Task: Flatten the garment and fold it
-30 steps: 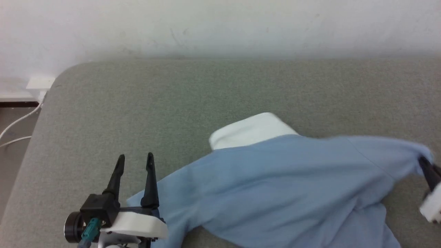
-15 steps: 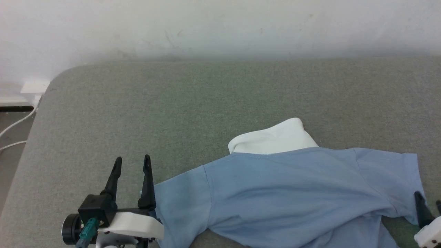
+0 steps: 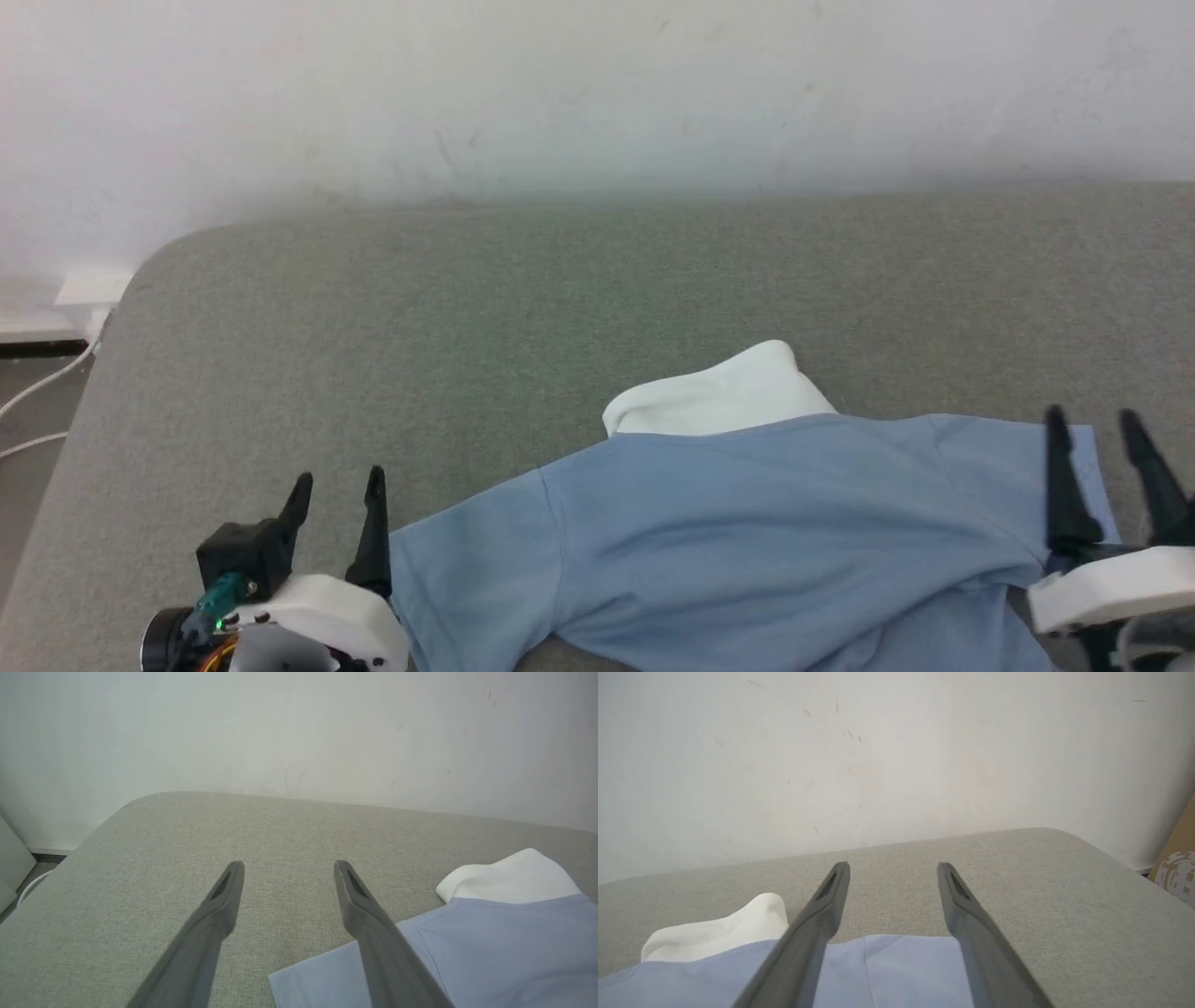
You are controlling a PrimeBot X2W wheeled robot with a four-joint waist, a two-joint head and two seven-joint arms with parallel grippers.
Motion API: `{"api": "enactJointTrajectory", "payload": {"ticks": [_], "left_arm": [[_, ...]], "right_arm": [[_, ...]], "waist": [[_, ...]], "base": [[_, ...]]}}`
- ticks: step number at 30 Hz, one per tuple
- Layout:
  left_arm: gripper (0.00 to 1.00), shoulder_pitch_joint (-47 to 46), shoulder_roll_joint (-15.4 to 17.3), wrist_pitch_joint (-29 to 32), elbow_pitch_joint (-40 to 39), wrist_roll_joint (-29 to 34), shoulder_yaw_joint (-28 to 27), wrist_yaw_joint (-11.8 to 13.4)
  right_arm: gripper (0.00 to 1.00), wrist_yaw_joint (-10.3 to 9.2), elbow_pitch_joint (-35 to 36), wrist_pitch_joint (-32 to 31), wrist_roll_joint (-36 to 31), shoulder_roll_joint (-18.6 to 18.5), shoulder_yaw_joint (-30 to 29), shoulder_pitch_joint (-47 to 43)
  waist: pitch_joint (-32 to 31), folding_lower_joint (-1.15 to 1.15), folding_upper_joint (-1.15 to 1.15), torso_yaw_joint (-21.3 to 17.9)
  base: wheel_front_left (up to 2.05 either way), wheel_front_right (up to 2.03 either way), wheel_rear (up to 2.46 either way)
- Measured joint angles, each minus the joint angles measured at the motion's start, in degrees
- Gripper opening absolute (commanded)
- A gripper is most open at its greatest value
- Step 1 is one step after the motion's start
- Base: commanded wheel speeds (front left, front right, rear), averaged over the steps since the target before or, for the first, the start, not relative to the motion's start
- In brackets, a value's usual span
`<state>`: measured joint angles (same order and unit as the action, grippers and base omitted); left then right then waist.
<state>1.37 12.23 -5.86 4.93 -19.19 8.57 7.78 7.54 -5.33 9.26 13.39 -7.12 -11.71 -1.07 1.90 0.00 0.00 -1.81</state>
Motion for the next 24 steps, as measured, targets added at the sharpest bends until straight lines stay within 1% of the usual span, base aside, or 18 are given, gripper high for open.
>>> {"api": "enactJointTrajectory", "payload": {"ticks": [2,6,8,12,15,20,22,23,24], "left_arm": [[1.00,-0.19,0.97,2.92,1.11,-1.20,0.02,-1.04],[1.00,-1.02,2.81,13.27,4.31,-4.33,1.37,-4.13],[1.00,-2.13,3.56,17.84,5.26,-5.32,2.03,-4.72],[1.00,-4.98,4.72,25.42,7.62,-6.53,2.94,-5.25],[1.00,-6.64,5.71,31.09,9.83,-6.54,4.80,-5.84],[1.00,-10.50,7.84,40.08,12.04,-5.89,8.32,-7.88],[0.35,-11.78,8.40,42.78,12.22,-5.64,9.51,-8.92],[0.19,-12.21,8.40,43.86,12.28,-5.50,10.17,-9.28],[0.00,-12.59,8.39,44.81,12.32,-5.17,11.03,-9.42]], "right_arm": [[1.00,0.00,4.07,-1.27,-1.13,1.45,2.23,-1.71],[1.00,0.00,10.69,-4.08,-1.96,2.91,5.52,-5.07],[1.00,0.00,13.10,-5.00,-2.01,3.16,7.05,-6.00],[1.00,0.00,16.49,-6.50,-2.00,3.60,9.49,-6.61],[1.00,0.00,18.00,-7.44,-2.01,3.70,11.09,-6.77],[1.00,0.00,18.81,-8.39,-2.00,3.69,12.11,-6.80],[1.00,0.00,18.87,-8.64,-1.81,3.70,12.27,-6.79],[1.00,0.00,18.87,-8.71,-1.78,3.68,12.29,-6.79],[1.00,0.00,18.89,-8.72,-1.67,3.69,12.23,-6.79]], "waist": [[-0.19,0.00,0.00,-0.60],[-0.21,0.00,0.00,-1.90],[-0.01,0.00,0.00,-2.55],[0.74,0.00,0.00,-3.78],[1.57,0.01,0.00,-4.56],[3.04,0.00,0.00,-5.55],[3.48,0.00,0.00,-5.90],[3.68,0.00,0.00,-6.02],[3.86,0.00,0.00,-6.10]], "base": [[0.00,0.00,0.00],[0.00,0.00,0.00],[0.00,0.00,0.00],[0.00,0.00,0.00],[0.00,0.00,0.00],[0.00,0.00,0.00],[0.00,0.00,0.00],[0.00,0.00,0.00],[0.00,0.00,0.00]]}}
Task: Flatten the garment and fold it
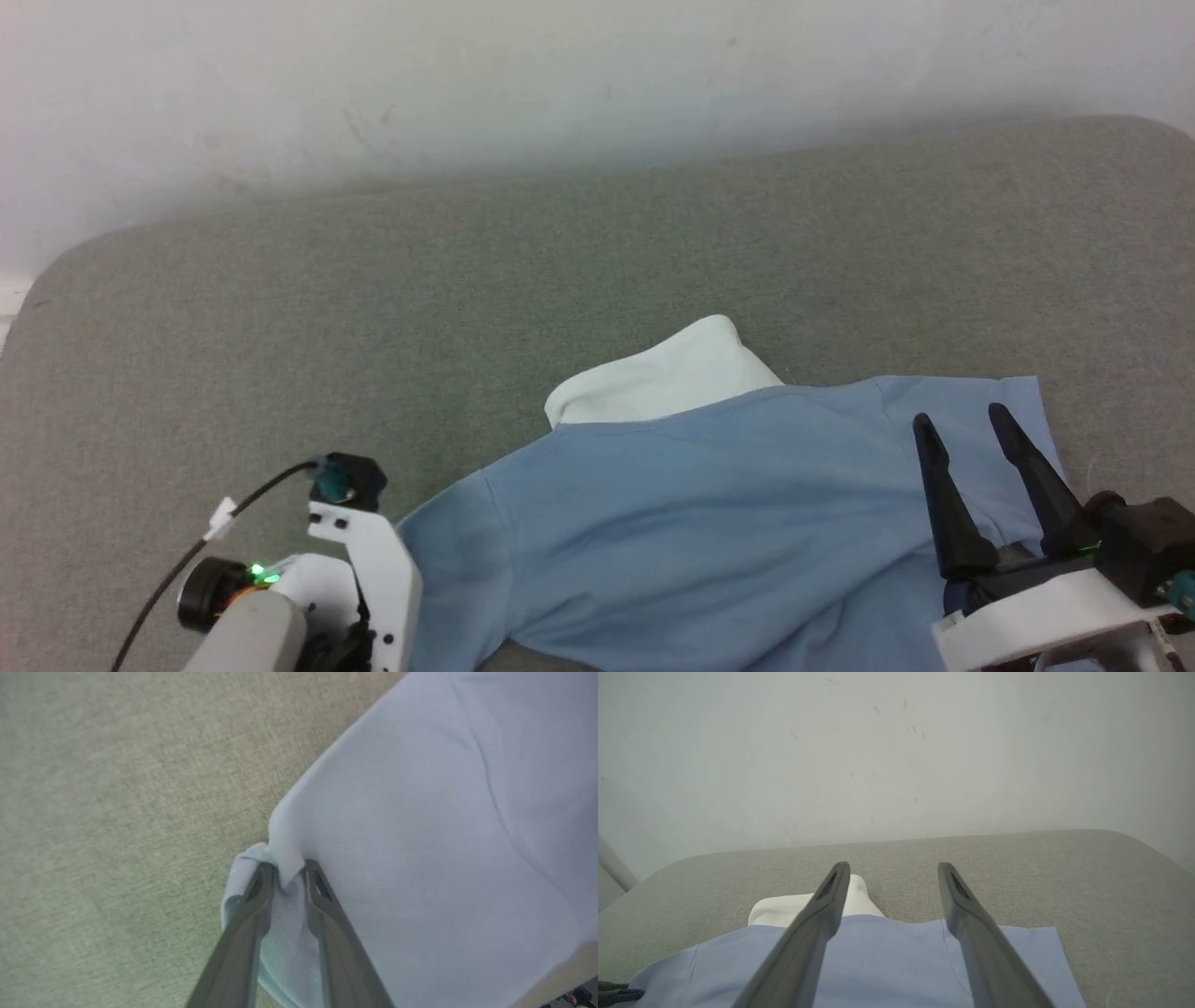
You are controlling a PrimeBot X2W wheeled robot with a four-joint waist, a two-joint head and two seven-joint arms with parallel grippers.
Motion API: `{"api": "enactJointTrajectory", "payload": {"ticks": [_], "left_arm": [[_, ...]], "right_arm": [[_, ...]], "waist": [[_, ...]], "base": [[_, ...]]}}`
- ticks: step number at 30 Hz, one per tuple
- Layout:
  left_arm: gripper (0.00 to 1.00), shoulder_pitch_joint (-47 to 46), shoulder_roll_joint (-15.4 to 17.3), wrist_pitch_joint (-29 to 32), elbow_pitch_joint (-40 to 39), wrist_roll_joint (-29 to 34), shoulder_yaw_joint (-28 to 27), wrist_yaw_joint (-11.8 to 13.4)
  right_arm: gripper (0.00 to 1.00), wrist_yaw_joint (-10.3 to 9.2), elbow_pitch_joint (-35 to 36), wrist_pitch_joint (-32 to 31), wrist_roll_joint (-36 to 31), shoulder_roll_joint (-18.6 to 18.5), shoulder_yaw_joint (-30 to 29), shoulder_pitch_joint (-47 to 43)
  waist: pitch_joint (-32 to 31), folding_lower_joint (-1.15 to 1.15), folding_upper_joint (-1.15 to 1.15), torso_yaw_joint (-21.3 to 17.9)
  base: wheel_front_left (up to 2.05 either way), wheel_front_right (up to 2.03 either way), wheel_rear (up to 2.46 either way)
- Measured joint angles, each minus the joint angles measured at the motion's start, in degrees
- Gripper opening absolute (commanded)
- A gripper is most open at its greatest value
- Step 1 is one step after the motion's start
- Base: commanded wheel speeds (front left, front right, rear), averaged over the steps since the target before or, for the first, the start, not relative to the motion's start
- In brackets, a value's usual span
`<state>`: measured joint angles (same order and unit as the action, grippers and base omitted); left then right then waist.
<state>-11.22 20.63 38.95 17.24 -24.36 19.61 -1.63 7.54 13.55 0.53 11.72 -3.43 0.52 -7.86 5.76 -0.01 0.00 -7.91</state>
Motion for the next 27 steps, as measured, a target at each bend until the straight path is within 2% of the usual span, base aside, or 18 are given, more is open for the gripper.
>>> {"api": "enactJointTrajectory", "payload": {"ticks": [3,6,13,16,19,23,27], "left_arm": [[0.00,-0.66,-0.23,1.35,0.11,0.66,1.22,-0.27],[0.00,-0.53,-0.32,0.03,0.08,1.22,1.42,0.33],[0.00,4.71,-2.66,-12.30,-3.80,2.70,-0.91,6.42],[0.00,6.57,-3.56,-17.38,-6.83,3.33,-2.34,8.99],[0.00,7.36,-4.26,-21.14,-9.96,3.75,-3.13,10.48],[0.00,7.67,-4.88,-24.52,-13.38,4.41,-3.30,11.33],[0.00,7.62,-5.44,-26.41,-16.35,4.95,-2.96,11.80]], "right_arm": [[1.00,0.00,0.07,-0.01,0.52,0.00,-0.16,0.00],[1.00,0.00,0.05,-0.52,1.00,0.01,-0.64,-0.01],[1.00,0.00,-1.35,-4.14,3.47,-0.74,-4.92,0.06],[1.00,0.00,-7.06,-8.10,7.27,-3.61,-8.47,1.74],[1.00,0.00,-14.92,-13.91,11.03,-7.56,-10.98,4.75],[1.00,0.00,-25.37,-21.53,14.84,-13.17,-11.96,10.46],[1.00,0.00,-32.03,-27.41,17.01,-16.92,-11.34,17.06]], "waist": [[0.38,0.00,0.00,-0.10],[0.30,0.00,0.00,0.06],[-0.56,0.01,0.00,1.58],[-0.68,0.01,0.00,2.48],[-0.60,0.01,0.00,3.43],[0.15,0.01,0.00,4.53],[1.63,0.01,0.00,5.35]], "base": [[0.00,0.00,0.00],[0.00,0.00,0.00],[0.00,0.00,0.00],[0.00,0.00,0.00],[0.00,0.00,0.00],[0.00,0.00,0.00],[0.00,0.00,0.00]]}}
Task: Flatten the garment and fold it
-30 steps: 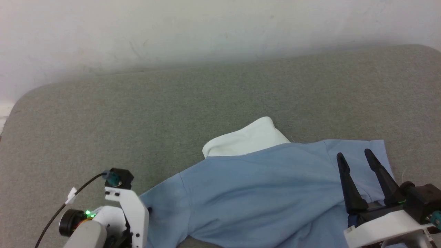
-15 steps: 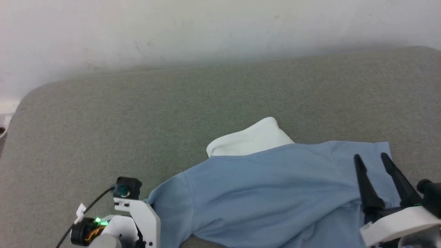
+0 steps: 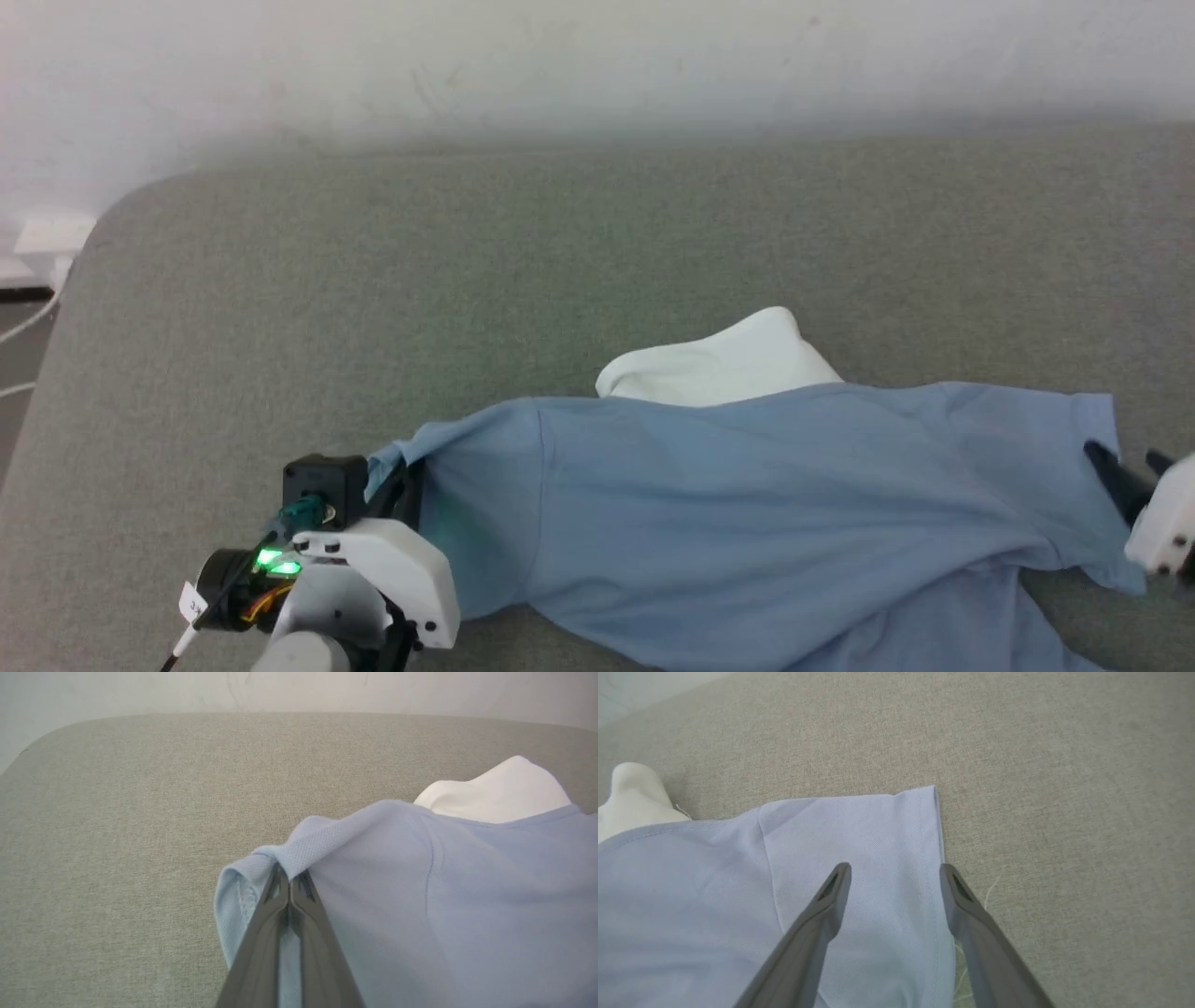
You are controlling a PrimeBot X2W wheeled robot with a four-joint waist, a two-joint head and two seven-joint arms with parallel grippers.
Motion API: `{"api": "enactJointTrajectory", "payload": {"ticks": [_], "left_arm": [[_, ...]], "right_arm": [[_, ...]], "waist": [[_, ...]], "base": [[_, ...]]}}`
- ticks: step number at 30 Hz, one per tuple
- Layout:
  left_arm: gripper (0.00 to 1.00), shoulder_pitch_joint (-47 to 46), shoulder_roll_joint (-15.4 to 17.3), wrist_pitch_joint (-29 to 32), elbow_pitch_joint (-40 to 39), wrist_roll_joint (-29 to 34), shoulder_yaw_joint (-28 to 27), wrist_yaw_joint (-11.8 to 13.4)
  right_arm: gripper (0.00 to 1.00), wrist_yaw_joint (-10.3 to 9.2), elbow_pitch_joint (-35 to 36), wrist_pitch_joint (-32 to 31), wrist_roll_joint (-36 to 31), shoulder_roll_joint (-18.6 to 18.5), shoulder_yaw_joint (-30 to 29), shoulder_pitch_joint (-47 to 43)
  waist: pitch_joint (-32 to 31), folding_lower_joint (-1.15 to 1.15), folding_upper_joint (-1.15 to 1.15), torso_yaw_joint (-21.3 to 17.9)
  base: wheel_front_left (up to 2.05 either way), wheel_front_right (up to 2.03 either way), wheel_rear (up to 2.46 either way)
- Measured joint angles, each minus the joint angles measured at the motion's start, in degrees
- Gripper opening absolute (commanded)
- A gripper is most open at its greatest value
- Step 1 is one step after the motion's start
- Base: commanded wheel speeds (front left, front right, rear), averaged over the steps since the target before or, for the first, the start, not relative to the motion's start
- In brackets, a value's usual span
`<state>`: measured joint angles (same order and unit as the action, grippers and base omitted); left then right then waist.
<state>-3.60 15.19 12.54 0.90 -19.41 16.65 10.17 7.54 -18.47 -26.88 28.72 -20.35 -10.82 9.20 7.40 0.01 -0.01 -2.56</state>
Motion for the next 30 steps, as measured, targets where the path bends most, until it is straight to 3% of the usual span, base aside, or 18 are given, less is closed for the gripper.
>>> {"api": "enactJointTrajectory", "payload": {"ticks": [10,18,19,20,21,25,30], "left_arm": [[0.00,-3.32,-1.21,-1.99,-3.88,1.04,0.90,0.07],[0.00,-4.72,-1.79,-2.97,-3.86,1.33,1.49,0.07],[0.00,-4.74,-1.81,-2.99,-3.71,1.33,1.49,0.07],[0.00,-4.74,-1.83,-3.04,-3.57,1.33,1.49,0.07],[0.00,-4.74,-1.83,-3.07,-3.38,1.29,1.46,0.09],[0.00,-4.73,-1.79,-3.21,-2.92,1.04,1.40,0.12],[0.00,-4.83,-0.62,-3.85,-2.67,0.64,0.38,0.01]], "right_arm": [[1.00,0.00,-13.72,-8.04,2.64,-5.14,3.80,15.46],[1.00,-0.01,-20.27,-16.12,5.38,-7.51,6.87,20.61],[0.43,-0.01,-20.54,-17.12,5.94,-7.84,7.17,20.93],[0.28,-0.02,-20.75,-18.06,6.33,-8.16,7.56,21.26],[0.00,-0.03,-20.92,-18.78,6.76,-8.29,7.93,21.49],[0.00,-0.02,-21.14,-20.04,8.36,-7.97,9.60,21.68],[0.00,-0.02,-20.42,-17.03,9.84,-7.89,11.03,21.26]], "waist": [[6.22,0.01,0.00,1.33],[10.14,-0.01,0.00,2.79],[10.29,-0.01,0.00,2.94],[10.37,-0.01,0.00,3.02],[10.30,-0.01,0.00,3.03],[9.57,-0.01,0.00,2.66],[7.66,0.00,0.00,2.07]], "base": [[0.00,0.00,0.00],[0.00,0.00,0.00],[0.00,0.00,0.00],[0.00,0.00,0.00],[0.00,0.00,0.00],[0.00,0.00,0.00],[0.00,0.00,0.00]]}}
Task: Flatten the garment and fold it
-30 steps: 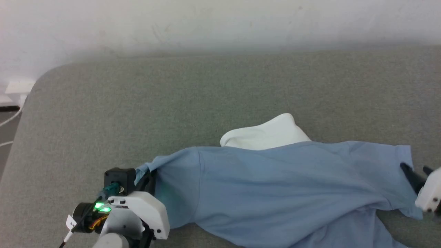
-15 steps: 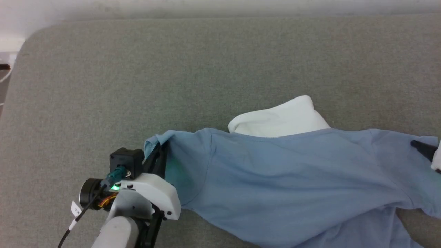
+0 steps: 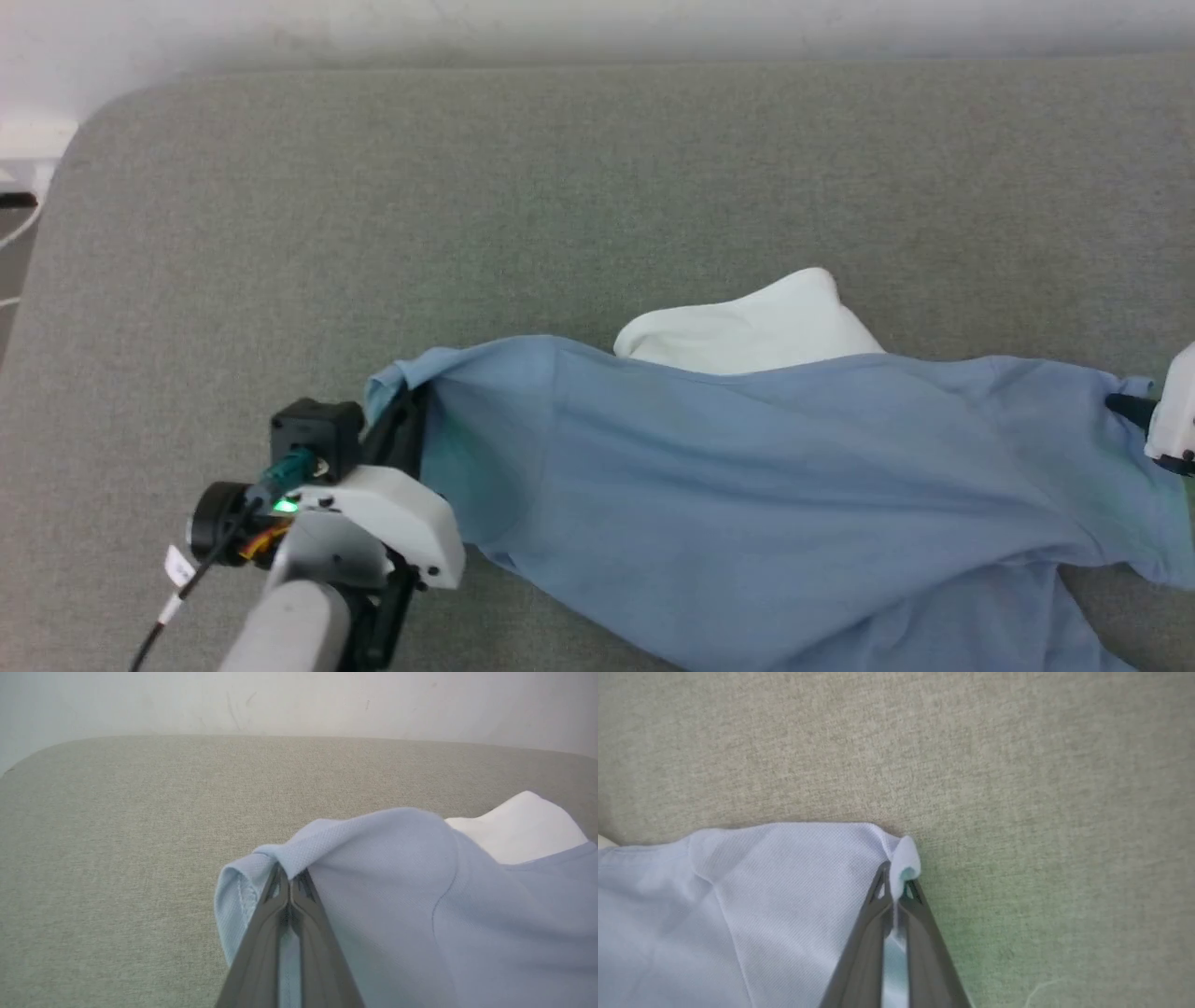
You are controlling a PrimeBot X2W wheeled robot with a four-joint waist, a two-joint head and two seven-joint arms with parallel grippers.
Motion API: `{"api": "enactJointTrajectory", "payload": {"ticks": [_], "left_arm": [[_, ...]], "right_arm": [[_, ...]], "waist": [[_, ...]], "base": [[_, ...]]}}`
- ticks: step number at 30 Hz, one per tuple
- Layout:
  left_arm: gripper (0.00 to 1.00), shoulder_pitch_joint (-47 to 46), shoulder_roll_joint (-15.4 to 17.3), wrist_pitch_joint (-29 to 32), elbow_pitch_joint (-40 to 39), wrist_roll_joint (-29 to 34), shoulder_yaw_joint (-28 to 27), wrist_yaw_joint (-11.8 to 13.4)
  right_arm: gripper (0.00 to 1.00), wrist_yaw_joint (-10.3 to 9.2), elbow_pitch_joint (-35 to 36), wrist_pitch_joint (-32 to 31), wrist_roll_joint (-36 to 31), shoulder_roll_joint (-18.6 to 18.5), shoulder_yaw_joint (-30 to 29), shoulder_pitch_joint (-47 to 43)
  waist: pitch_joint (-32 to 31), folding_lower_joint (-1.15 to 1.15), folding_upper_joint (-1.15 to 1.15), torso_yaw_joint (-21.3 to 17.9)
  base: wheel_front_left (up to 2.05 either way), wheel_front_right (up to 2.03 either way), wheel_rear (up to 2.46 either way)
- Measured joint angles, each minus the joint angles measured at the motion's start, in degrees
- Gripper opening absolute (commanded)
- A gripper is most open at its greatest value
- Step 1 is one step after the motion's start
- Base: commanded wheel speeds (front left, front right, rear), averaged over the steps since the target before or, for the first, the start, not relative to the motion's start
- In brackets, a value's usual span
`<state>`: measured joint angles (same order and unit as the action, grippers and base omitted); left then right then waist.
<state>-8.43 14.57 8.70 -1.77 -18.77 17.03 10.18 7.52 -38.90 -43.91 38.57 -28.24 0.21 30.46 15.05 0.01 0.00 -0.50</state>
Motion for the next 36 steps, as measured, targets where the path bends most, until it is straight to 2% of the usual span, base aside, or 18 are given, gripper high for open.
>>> {"api": "enactJointTrajectory", "payload": {"ticks": [3,6,9,13,16,20,26,32,36], "left_arm": [[0.00,-1.37,1.74,-0.32,0.00,-0.01,-1.15,-0.34],[0.00,-5.54,4.04,-0.05,0.03,0.00,-2.36,-1.96],[0.00,-11.90,6.08,1.04,1.03,0.11,-3.26,-3.19],[0.00,-23.03,7.80,1.57,6.91,0.16,-4.26,-5.60],[0.00,-32.17,7.90,0.96,12.14,0.69,-4.36,-6.70],[0.00,-45.59,7.99,-1.35,20.24,2.12,-4.14,-8.16],[0.00,-63.79,7.38,-6.59,30.32,5.95,-2.53,-8.99],[0.00,-74.91,6.38,-11.09,37.24,8.22,-1.33,-9.05],[0.00,-77.37,5.31,-13.76,41.68,8.20,-1.03,-9.04]], "right_arm": [[0.00,0.01,2.26,3.67,0.36,-0.13,0.91,0.00],[0.00,0.03,4.95,9.87,-1.20,-1.46,1.00,1.61],[0.00,0.04,5.58,14.38,-3.63,-2.34,0.84,5.40],[0.00,0.10,5.33,19.05,-7.99,-2.37,0.74,12.56],[0.00,0.10,4.81,22.30,-10.92,-2.35,0.40,18.81],[0.00,0.13,3.79,29.86,-14.68,-2.04,-1.85,28.45],[0.00,0.14,0.37,40.78,-18.82,-1.40,-3.47,42.33],[0.00,0.10,-2.68,47.07,-20.22,-0.86,-0.41,51.88],[0.00,0.10,-5.53,49.67,-19.36,-0.11,3.10,53.61]], "waist": [[-1.72,0.00,0.00,-0.41],[-3.63,0.00,0.00,-0.93],[-5.36,0.00,0.00,-1.70],[-6.54,-0.01,0.00,-3.44],[-6.22,-0.01,0.00,-4.63],[-4.19,0.00,0.00,-5.60],[0.75,0.01,0.00,-6.20],[5.90,0.01,0.00,-6.57],[8.82,0.02,0.00,-6.66]], "base": [[0.00,0.00,0.00],[0.00,0.00,0.00],[0.00,0.00,0.00],[0.00,0.00,0.00],[0.00,0.00,0.00],[0.00,0.00,0.00],[0.00,0.00,0.00],[0.00,0.00,0.00],[0.00,0.00,0.00]]}}
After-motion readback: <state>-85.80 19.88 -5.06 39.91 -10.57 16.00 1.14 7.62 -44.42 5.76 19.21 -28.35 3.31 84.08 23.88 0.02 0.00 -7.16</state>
